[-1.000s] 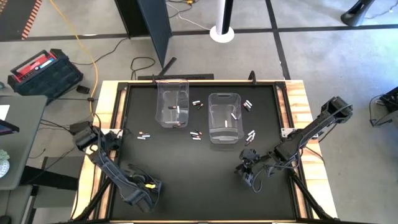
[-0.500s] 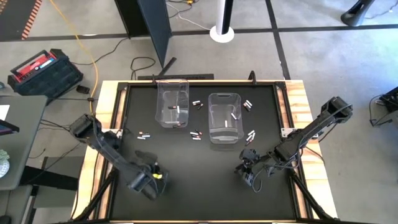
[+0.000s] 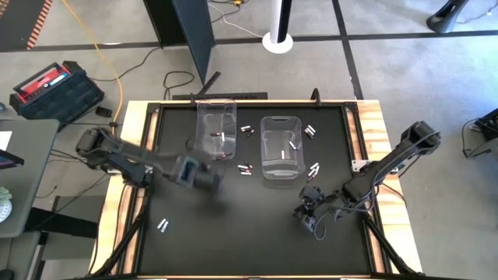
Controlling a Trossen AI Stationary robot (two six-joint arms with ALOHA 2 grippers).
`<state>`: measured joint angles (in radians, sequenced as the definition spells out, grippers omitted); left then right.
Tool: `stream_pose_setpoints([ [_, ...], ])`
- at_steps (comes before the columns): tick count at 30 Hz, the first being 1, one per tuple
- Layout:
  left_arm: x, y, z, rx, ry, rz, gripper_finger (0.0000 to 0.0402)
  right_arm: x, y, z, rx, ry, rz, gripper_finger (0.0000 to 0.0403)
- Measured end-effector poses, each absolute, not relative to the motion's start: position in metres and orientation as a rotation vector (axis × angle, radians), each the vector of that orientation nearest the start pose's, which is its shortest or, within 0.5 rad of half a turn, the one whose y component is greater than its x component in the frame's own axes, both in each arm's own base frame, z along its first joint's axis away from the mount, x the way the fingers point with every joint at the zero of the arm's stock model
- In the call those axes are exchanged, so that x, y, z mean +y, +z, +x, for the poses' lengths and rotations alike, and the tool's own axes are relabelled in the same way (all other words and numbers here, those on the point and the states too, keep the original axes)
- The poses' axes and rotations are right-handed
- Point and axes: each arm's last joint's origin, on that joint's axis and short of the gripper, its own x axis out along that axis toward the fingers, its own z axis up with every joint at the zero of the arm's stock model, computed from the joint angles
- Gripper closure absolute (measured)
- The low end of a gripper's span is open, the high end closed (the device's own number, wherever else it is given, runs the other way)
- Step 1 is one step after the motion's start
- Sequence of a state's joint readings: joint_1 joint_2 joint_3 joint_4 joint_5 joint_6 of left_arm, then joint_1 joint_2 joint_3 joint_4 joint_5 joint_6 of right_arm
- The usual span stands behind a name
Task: Sort batteries
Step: Put the black battery into the left transparent bin
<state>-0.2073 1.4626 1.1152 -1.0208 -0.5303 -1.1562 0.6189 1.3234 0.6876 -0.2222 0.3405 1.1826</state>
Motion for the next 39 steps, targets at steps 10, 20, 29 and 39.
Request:
stream_pose_setpoints([
  [10, 0.074, 0.263, 0.279, 0.842, 0.825, -0.380, 0.0345, 0.141, 0.172, 0.214, 0.824, -0.351, 0.875, 0.0276],
  [20, 0.158, 0.248, 0.269, 0.890, 0.767, -0.380, 0.0345, 0.132, 0.158, 0.225, 0.810, -0.511, 1.024, 0.0276],
  [29, 0.193, 0.225, 0.292, 1.085, 0.674, -0.251, 0.0345, 0.111, 0.161, 0.237, 0.742, -0.567, 1.091, 0.0276],
  [39, 0.215, 0.188, 0.298, 1.199, 0.599, -0.259, 0.0345, 0.100, 0.163, 0.245, 0.694, -0.587, 1.133, 0.0276],
])
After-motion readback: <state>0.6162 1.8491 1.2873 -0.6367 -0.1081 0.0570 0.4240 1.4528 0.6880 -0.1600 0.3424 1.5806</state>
